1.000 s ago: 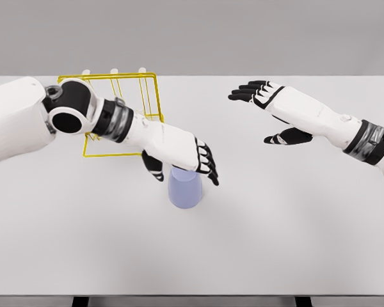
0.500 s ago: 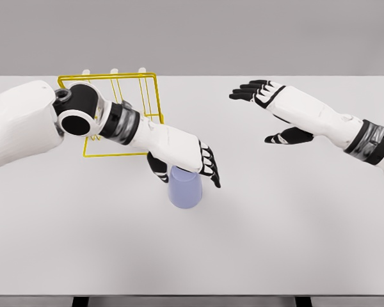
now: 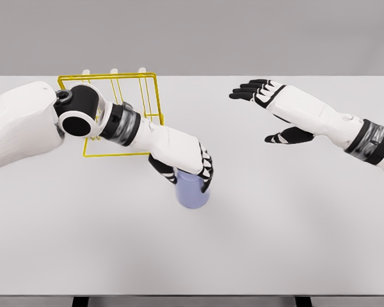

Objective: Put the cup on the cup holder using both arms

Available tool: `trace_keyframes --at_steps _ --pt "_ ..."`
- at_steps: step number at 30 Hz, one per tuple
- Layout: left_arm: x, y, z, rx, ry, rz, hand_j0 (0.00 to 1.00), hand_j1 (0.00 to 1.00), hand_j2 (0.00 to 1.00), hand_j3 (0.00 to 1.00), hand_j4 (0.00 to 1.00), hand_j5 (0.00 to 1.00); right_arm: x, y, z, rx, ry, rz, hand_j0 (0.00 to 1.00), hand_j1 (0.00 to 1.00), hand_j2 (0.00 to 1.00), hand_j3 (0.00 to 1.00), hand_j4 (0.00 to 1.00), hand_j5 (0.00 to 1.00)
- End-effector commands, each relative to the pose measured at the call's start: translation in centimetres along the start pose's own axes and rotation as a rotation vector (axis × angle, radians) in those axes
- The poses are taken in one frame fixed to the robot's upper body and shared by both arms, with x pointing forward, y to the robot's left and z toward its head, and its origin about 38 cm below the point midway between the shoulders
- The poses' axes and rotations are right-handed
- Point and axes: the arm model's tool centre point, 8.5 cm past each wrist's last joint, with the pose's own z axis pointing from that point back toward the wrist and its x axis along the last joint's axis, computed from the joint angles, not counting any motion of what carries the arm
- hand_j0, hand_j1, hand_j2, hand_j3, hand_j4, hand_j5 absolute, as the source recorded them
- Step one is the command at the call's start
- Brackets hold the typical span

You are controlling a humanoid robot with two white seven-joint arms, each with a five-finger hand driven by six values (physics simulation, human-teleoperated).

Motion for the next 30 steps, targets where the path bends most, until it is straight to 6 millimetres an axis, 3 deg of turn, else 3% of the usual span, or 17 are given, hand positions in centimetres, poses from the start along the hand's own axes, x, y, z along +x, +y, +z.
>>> trace_keyframes --at_steps 1,21,30 --pt "0.1 0.3 0.0 0.011 -0.005 0.003 0.52 0.52 0.52 0.52 0.52 0.52 0.1 -0.2 0.0 -0.006 -0.004 -0.003 1.0 1.0 1.0 1.0 1.0 1.0" --pt "1.8 2.5 3.2 0.095 -0.019 -0.03 0.51 0.51 0.51 0.51 0.51 0.51 0.6 -0.5 0.0 -0.008 -0.016 0.013 1.0 1.0 1.0 1.0 1.0 1.0" --pt "1.7 3.1 5.9 0.14 0.019 -0.031 0.51 0.51 0.51 0.51 0.51 0.51 0.7 -0.5 -0.1 -0.011 -0.018 0.01 1.0 1.0 1.0 1.0 1.0 1.0"
